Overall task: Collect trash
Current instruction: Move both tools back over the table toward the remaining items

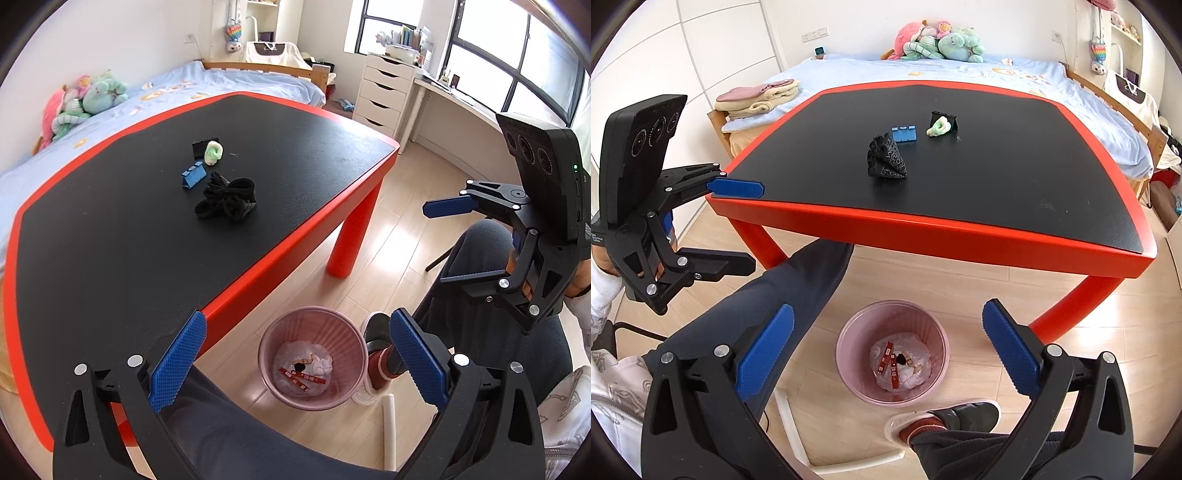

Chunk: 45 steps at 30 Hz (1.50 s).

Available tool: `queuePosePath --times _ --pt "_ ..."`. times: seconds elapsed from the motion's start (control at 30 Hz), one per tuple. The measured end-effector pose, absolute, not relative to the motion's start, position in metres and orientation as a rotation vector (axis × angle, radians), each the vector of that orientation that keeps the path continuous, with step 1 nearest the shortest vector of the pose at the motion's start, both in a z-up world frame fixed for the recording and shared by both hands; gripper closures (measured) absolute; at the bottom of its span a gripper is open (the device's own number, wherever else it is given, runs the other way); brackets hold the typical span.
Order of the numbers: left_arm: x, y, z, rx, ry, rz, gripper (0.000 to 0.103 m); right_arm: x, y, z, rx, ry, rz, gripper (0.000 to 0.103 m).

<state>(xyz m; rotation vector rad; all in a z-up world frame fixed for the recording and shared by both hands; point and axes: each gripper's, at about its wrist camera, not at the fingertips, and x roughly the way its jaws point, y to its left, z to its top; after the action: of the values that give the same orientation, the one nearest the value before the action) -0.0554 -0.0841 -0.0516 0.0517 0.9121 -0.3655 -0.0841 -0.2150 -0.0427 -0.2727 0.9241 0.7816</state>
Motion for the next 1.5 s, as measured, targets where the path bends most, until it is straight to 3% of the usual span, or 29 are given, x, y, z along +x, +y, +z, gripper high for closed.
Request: queuePosePath --times 0.97,1.5 --pt "0.000 -0.066 -0.032 0.092 0.841 -0.361 0.007 0.005 -0.175 -0.003 -0.275 0.873 0.741 0.003" --pt "0.053 -0.065 -0.050 0.123 0.884 -0.395 0.008 0.121 -0.120 -0.037 -0.214 1.015 0.586 0.003"
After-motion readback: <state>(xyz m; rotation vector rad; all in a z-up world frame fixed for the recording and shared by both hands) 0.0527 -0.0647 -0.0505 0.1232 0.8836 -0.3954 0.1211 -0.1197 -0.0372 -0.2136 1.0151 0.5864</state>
